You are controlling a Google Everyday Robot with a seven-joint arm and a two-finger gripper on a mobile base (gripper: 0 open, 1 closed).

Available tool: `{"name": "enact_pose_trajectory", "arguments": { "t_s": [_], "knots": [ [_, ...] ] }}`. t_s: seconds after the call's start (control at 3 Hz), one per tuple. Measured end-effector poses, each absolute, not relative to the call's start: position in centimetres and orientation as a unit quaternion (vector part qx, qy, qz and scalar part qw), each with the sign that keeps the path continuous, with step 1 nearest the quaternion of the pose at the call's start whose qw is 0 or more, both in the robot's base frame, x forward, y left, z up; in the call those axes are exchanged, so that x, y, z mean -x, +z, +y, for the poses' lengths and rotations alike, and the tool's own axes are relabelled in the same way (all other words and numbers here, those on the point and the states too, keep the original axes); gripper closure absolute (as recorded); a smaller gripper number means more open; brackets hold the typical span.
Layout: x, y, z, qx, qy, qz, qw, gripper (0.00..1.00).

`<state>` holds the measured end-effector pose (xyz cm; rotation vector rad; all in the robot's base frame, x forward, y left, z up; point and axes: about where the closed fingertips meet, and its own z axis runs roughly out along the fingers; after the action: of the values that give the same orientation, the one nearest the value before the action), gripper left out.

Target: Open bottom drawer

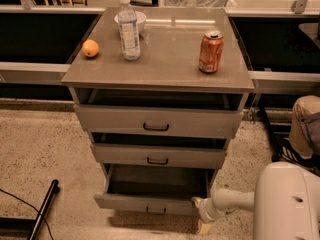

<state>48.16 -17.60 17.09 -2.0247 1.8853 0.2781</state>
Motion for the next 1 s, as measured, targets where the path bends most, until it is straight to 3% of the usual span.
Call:
{"name": "enact_pose_trajectory", "arguments": {
  "t_s": [0.33, 0.67, 1.0],
  "knots": [
    [-48.03, 17.00, -17.57, 0.717, 0.099, 0.667, 0.177, 0.20],
    [-47.98, 16.94, -17.56, 0.718, 0.100, 0.666, 0.175, 0.32],
    [-47.98, 16.96, -17.56, 0.718, 0.100, 0.666, 0.175, 0.32]
  ]
}}
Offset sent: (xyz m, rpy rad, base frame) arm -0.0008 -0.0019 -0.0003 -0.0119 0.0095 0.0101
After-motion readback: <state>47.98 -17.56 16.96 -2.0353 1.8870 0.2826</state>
